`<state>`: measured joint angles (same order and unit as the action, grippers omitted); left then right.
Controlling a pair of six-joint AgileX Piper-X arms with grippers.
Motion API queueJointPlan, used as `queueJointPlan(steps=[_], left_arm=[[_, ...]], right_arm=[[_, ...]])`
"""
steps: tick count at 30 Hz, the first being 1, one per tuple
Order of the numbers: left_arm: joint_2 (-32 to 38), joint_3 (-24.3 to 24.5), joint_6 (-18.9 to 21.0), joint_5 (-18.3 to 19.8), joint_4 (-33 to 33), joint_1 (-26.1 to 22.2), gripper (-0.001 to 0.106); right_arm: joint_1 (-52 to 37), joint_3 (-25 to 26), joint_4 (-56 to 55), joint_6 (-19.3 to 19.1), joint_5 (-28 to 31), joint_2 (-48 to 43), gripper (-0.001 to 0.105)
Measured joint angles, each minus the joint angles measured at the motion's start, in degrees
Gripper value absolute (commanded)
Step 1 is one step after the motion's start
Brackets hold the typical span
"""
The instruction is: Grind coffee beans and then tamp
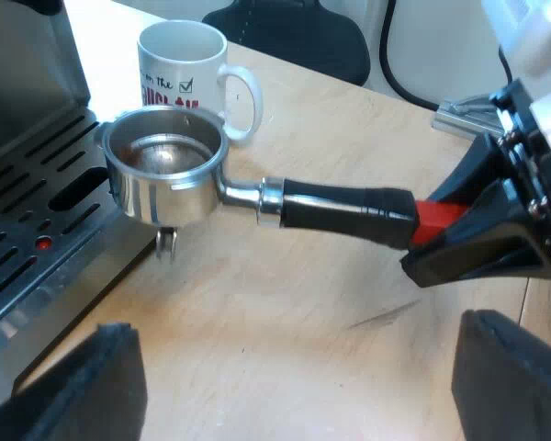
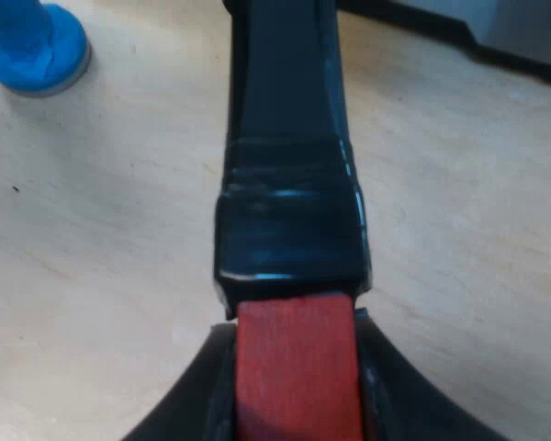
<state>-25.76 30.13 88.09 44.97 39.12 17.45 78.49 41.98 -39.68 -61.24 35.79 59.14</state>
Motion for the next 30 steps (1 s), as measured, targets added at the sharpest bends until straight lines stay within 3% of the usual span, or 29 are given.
queueJointPlan(steps=[14,30], left_arm=[[0.0,0.0,0.0,-0.2,0.2,0.0,0.070],[0.0,0.0,0.0,-0.2,0.2,0.0,0.070]], right_arm=[[0.0,-8.3,9.2,0.0,-0.3,0.2,0.000],[0.0,-12.3,21.5,0.0,-0.1,8.6,0.000]])
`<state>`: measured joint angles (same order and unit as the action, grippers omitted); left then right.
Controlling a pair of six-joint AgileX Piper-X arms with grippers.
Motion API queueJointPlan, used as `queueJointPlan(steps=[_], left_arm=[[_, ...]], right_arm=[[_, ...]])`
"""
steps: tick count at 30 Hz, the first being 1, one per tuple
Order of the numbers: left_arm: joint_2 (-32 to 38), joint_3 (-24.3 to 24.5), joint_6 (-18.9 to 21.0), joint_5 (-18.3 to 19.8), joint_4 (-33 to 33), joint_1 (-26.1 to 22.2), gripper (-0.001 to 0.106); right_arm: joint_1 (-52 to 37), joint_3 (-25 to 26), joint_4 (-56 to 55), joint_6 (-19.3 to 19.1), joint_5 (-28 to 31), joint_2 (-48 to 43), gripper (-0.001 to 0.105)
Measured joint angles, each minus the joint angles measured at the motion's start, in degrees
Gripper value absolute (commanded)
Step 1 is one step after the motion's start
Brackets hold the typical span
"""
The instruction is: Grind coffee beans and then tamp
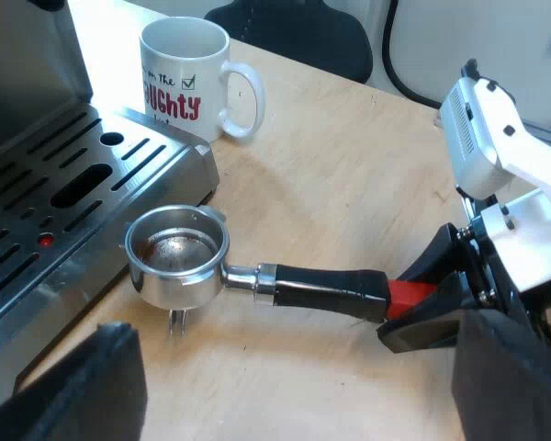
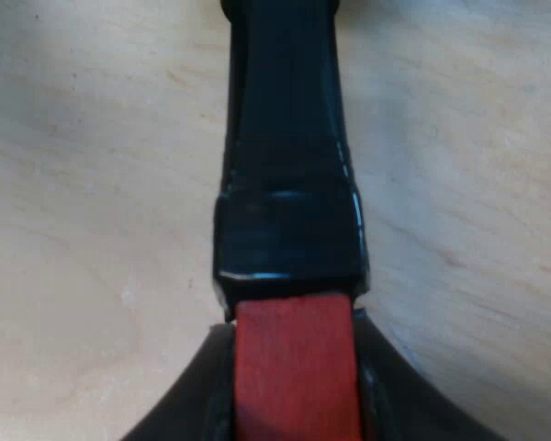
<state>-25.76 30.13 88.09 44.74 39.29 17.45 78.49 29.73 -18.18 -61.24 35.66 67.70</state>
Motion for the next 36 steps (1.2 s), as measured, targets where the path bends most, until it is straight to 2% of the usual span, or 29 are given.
queueJointPlan(steps=[7,14,16,18,21,23,32,36], left_arm=[[0.0,0.0,0.0,-0.1,0.0,0.0,0.070],[0.0,0.0,0.0,-0.1,0.0,0.0,0.070],[0.0,0.0,0.0,-0.1,0.0,0.0,0.070],[0.0,0.0,0.0,-0.1,0.0,0.0,0.070],[0.0,0.0,0.0,-0.1,0.0,0.0,0.070],[0.0,0.0,0.0,-0.1,0.0,0.0,0.070],[0.0,0.0,0.0,-0.1,0.0,0.0,0.070],[0.0,0.0,0.0,-0.5,0.4,0.0,0.070]], right_arm=[[0.0,0.0,1.5,0.0,-0.2,5.6,0.000],[0.0,0.0,2.6,0.0,-1.5,6.2,0.000],[0.0,0.0,2.6,0.0,-1.6,6.2,0.010],[0.0,0.0,2.6,0.0,-1.7,6.2,0.030],[0.0,0.0,3.1,0.0,-1.9,6.2,0.052],[0.0,0.0,2.8,0.0,-1.8,6.2,0.057],[0.0,0.4,-2.0,1.5,-3.7,6.2,0.056],[0.0,2.4,-7.8,2.6,-6.0,6.2,0.056]])
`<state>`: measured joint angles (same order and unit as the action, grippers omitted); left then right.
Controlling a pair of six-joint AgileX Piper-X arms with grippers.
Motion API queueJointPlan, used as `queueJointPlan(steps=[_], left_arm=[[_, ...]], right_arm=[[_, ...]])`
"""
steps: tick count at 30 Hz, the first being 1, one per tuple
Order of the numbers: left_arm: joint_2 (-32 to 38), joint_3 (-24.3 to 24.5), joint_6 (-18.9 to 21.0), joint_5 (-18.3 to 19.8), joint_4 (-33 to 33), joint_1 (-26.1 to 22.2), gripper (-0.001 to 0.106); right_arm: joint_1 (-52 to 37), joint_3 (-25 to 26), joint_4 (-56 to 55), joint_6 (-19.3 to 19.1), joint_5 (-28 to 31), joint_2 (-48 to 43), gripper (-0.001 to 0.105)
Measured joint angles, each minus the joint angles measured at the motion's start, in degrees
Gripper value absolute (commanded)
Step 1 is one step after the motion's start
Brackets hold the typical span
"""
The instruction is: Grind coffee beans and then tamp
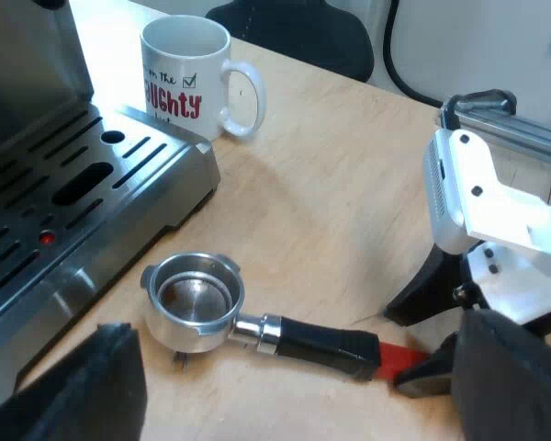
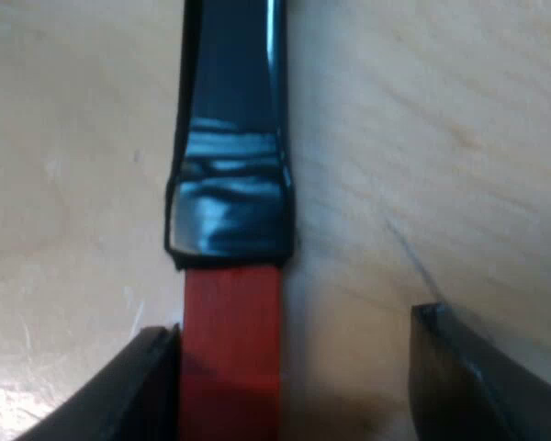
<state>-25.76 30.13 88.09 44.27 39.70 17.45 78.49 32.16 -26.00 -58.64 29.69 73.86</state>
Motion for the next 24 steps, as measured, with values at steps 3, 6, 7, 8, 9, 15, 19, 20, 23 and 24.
queueJointPlan(steps=[3,6,7,8,9,15,19,20,23,24], left_arm=[[0.0,0.0,0.0,-0.6,0.6,0.0,0.070],[0.0,0.0,0.0,-1.6,1.0,0.0,0.070],[0.0,0.0,0.0,-1.6,1.0,0.0,0.070],[0.0,0.0,0.0,-1.9,1.2,0.0,0.070],[0.0,0.0,0.0,-2.0,1.4,0.0,0.070],[0.0,0.0,0.0,-2.1,2.2,0.0,0.070],[0.0,0.0,0.0,-2.1,2.2,0.0,0.070],[0.0,0.0,0.0,-2.1,2.2,0.0,0.070],[0.0,0.0,0.0,-2.1,2.2,0.0,0.070],[0.0,0.0,0.0,-2.1,2.2,0.0,0.070]], right_arm=[[0.0,2.3,-5.2,0.5,-0.3,0.0,0.056],[0.0,5.1,-10.6,0.4,-0.4,0.0,0.056],[0.0,5.7,-11.6,0.4,-0.3,0.0,0.056],[0.0,6.9,-13.6,0.4,-0.3,-0.1,0.056],[0.0,8.0,-15.7,0.4,-0.3,-0.2,0.056],[0.0,13.1,-24.6,0.4,-0.4,-1.2,0.056],[0.0,16.1,-28.6,0.4,-0.4,-3.7,0.056],[0.0,16.9,-29.3,0.4,-0.4,-4.6,0.056],[0.0,18.2,-29.7,-0.1,-0.4,-7.2,0.056],[0.0,18.5,-29.7,-1.0,-0.4,-8.2,0.056]])
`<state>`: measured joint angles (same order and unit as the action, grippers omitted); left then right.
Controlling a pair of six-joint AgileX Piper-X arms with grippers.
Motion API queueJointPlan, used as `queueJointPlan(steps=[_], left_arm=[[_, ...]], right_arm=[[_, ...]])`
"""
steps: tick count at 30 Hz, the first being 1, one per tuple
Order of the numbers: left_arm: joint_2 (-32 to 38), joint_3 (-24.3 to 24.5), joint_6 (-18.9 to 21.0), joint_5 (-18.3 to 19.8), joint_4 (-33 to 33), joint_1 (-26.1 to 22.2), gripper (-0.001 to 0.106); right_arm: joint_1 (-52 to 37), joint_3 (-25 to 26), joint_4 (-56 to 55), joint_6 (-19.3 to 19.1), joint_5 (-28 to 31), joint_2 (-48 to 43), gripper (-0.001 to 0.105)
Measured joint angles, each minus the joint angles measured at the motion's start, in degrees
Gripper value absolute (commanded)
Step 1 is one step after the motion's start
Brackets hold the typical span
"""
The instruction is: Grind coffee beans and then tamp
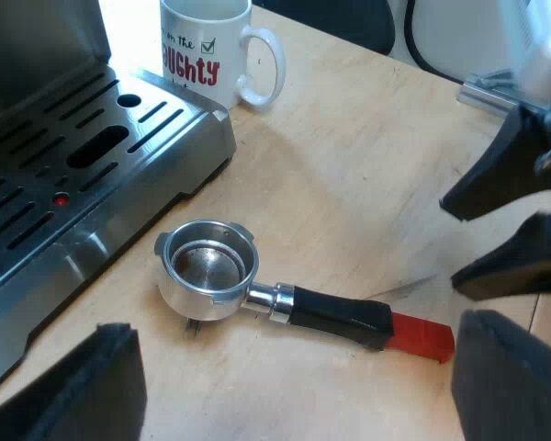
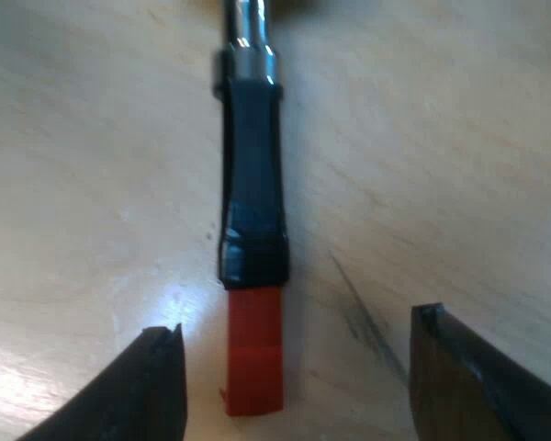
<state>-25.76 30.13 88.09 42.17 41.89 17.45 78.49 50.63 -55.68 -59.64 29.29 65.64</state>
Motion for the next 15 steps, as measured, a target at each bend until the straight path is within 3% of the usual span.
queueJointPlan(steps=[10,15], left_arm=[[0.0,0.0,0.0,0.0,0.0,0.0,0.070],[0.0,0.0,0.0,0.0,0.0,0.0,0.070]], right_arm=[[0.0,4.0,-0.5,-9.2,0.1,-6.7,0.056],[0.0,5.0,2.4,-15.5,0.1,-9.1,0.056]])
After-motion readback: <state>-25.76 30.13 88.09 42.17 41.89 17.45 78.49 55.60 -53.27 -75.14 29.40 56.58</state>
